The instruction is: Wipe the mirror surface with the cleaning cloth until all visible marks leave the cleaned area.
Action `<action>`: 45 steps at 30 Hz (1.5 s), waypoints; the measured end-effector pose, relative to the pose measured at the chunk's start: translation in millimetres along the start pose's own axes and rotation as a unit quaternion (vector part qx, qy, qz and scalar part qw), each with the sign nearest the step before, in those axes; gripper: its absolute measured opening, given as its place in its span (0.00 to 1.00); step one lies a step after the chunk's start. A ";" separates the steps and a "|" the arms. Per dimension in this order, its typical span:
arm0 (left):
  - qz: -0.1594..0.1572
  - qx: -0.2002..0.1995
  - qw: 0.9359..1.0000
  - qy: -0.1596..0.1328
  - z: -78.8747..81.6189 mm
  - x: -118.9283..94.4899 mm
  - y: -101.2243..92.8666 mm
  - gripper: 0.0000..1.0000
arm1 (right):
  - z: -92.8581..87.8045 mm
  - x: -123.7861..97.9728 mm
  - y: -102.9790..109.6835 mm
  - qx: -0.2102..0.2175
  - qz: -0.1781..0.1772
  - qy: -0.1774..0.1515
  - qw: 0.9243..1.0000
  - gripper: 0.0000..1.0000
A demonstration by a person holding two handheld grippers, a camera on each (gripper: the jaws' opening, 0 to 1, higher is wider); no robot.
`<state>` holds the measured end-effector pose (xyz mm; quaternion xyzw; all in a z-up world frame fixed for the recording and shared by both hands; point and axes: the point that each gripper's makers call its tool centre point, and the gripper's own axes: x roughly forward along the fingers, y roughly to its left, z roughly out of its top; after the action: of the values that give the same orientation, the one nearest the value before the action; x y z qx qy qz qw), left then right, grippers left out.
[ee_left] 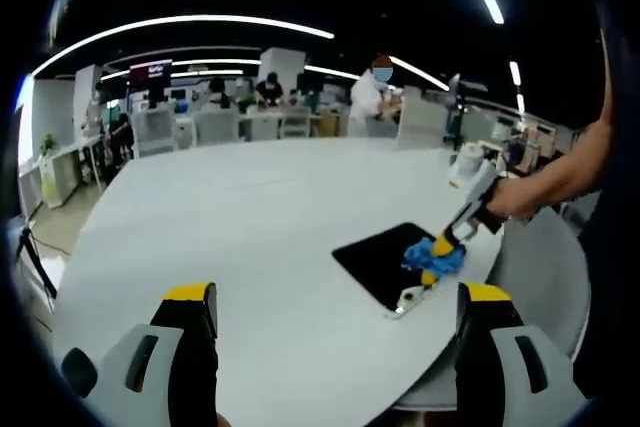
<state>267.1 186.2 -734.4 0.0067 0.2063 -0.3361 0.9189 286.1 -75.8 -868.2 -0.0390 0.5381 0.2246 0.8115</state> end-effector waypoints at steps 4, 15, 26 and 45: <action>-0.002 0.000 1.000 0.000 -0.1 1.6 -2.6 1.00 | -17.3 -6.3 8.9 0.026 0.020 0.006 0.999 0.00; -0.001 -0.003 1.000 0.003 -2.5 4.8 -9.1 1.00 | -50.6 -8.1 25.8 0.028 0.051 0.032 0.998 0.00; -0.002 -0.001 1.000 0.003 -1.0 8.8 -11.8 1.00 | -31.0 -11.3 15.0 0.032 0.057 0.017 0.998 0.00; -0.013 -0.001 1.000 0.008 0.0 20.0 -16.5 1.00 | -34.0 -19.9 -21.8 0.064 0.041 0.023 0.997 0.00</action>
<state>270.6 161.1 -740.0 0.0060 0.2142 -0.3476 0.9128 259.5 -112.2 -868.5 0.0302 0.5714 0.2219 0.7895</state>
